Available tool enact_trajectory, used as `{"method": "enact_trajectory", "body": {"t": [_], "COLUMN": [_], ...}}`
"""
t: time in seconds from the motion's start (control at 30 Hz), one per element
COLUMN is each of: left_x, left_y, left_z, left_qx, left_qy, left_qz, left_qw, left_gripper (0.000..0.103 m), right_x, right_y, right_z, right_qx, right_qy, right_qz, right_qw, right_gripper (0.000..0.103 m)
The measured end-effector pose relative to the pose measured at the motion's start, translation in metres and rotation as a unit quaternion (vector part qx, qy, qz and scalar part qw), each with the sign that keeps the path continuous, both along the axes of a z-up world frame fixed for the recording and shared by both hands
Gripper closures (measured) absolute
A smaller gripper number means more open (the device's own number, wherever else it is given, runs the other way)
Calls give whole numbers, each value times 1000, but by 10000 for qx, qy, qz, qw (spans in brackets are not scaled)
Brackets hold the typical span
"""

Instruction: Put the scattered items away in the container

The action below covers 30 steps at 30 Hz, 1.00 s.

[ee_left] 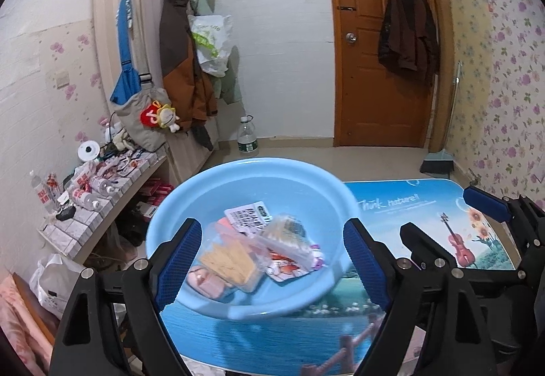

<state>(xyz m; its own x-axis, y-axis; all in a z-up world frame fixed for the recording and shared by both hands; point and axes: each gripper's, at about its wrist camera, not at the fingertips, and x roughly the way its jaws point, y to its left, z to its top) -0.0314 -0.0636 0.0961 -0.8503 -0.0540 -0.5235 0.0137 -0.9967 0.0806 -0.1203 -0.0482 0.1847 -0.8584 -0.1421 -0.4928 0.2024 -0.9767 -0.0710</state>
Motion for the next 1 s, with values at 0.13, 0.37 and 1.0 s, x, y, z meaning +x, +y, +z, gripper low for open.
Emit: {"method": "enact_trajectory", "body": {"t": [0.13, 0.37, 1.0], "left_x": [3, 8, 24], "left_y": [17, 42, 85], "left_z": [3, 6, -16], "left_qx": [-47, -77, -128], "left_qy": [8, 16, -279], "left_qz": [-100, -283, -609], "left_qw": [9999, 9996, 9977], "left_gripper": [16, 5, 4], "right_x": [5, 10, 32], "right_y": [21, 53, 102], "right_z": [0, 1, -21], "right_qx": [-129, -269, -516], "right_qy": [-63, -359, -765], "right_qz": [-213, -665, -1194], "right_qw": [9997, 9968, 9885], "right_gripper": [16, 16, 16]}}
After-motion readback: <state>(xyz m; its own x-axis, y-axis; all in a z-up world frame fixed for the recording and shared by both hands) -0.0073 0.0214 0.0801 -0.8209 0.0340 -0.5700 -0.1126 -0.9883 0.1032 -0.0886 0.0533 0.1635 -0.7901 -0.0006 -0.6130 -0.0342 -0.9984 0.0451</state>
